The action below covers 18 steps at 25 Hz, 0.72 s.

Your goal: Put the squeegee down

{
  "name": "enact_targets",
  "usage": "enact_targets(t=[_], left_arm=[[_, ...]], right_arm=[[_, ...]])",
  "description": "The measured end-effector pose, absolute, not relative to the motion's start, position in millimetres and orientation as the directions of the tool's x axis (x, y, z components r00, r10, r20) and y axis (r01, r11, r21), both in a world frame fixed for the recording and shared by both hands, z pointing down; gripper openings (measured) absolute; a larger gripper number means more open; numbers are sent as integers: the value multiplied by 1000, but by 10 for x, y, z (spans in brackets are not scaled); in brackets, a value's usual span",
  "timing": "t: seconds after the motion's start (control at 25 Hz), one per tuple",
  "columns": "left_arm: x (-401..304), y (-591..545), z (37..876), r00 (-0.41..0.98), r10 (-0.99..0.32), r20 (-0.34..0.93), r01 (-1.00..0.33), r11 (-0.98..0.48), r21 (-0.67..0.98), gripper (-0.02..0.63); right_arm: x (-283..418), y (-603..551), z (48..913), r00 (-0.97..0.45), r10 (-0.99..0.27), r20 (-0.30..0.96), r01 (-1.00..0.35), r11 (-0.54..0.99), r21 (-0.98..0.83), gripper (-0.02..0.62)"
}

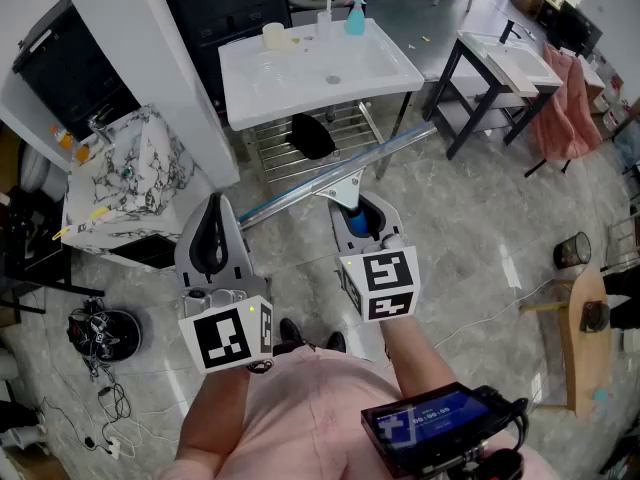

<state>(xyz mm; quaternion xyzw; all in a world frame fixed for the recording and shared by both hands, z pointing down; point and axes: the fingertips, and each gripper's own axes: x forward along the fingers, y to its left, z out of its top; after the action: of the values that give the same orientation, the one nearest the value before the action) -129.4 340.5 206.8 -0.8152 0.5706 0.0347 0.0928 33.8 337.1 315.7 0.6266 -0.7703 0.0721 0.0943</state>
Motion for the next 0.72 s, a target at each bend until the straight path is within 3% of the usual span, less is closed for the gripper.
enact_targets(t=[0.72], left_arm=[[-1111, 3490, 2223, 296, -946, -132, -952, -280, -126, 9]], right_arm=[[746, 3395, 3262, -219, -946, 240, -975, 218, -33, 103]])
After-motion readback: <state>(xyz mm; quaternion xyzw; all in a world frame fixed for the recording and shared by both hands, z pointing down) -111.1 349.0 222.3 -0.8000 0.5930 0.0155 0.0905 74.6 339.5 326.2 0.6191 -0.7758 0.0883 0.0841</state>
